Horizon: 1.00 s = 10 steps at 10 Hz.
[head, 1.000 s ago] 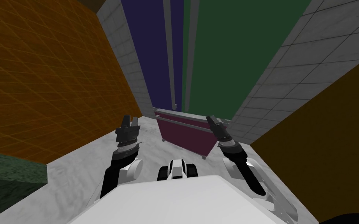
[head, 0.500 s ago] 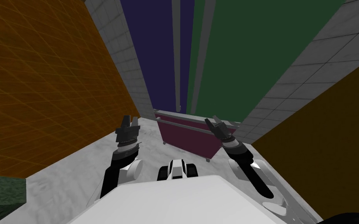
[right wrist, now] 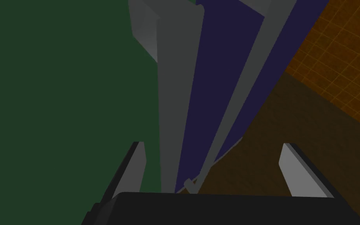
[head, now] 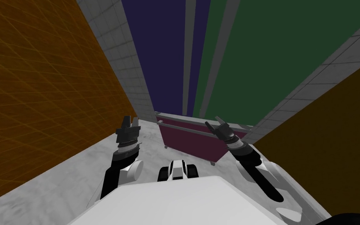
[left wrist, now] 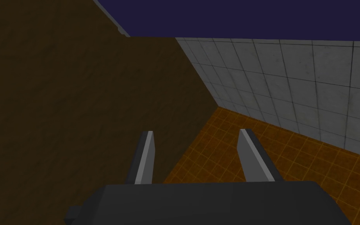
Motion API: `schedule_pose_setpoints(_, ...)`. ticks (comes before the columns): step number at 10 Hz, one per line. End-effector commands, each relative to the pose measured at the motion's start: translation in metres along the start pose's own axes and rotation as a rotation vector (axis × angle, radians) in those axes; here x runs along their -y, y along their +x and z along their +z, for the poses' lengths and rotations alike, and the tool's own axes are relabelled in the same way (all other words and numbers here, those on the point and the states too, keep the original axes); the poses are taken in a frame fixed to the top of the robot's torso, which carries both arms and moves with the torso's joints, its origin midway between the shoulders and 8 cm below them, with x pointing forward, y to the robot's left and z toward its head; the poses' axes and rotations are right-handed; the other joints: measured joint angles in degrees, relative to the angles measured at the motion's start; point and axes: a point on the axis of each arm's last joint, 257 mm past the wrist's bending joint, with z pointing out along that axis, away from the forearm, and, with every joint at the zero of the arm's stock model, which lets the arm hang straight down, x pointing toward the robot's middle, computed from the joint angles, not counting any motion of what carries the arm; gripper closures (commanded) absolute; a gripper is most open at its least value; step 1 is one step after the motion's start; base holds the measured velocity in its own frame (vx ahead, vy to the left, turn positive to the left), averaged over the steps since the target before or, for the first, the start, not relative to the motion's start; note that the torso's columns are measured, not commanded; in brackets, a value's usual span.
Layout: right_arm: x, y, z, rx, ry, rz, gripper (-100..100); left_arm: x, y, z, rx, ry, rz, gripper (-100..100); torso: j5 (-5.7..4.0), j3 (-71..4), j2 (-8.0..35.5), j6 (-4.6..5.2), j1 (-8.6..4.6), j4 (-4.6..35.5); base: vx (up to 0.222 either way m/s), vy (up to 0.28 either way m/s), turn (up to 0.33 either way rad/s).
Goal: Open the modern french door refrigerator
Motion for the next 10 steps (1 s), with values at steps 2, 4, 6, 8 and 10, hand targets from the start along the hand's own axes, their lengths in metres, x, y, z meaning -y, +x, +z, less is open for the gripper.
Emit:
schedule_pose_setpoints(2, 0.011, 0.012, -0.007, -0.098, -0.037, -0.224, -100, 0.0, 0.0, 0.0, 0.0, 0.0, 0.0, 0, 0.11, -0.2, -0.2, -0.02, 0.3, -0.1, 0.149, 0.223, -0.099)
schedule_pose_setpoints(4, 0.014, 0.016, -0.009, -0.129, -0.053, -0.295, -100, 0.0, 0.0, 0.0, 0.0, 0.0, 0.0, 0, 0.01, 0.0, 0.0, -0.03, -0.08, 0.0, 0.103, 0.127, -0.037)
schedule_pose_setpoints(6, 0.02, 0.022, -0.012, -0.178, -0.083, -0.414, -100, 0.0, 0.0, 0.0, 0.0, 0.0, 0.0, 0, 0.04, -0.2, -0.3, -0.14, 0.06, -0.1, 0.124, 0.154, -0.132)
schedule_pose_setpoints(8, 0.026, 0.026, -0.015, -0.222, -0.117, -0.525, -100, 0.0, 0.0, 0.0, 0.0, 0.0, 0.0, 0, 0.29, -0.6, -0.9, -0.53, 0.72, -0.3, 0.126, 0.185, -0.077)
schedule_pose_setpoints(10, 0.031, 0.029, -0.017, -0.256, -0.149, -0.622, -100, 0.0, 0.0, 0.0, 0.0, 0.0, 0.0, 0, 0.12, -0.3, -0.5, -0.11, 0.28, -0.2, 0.125, 0.158, -0.037)
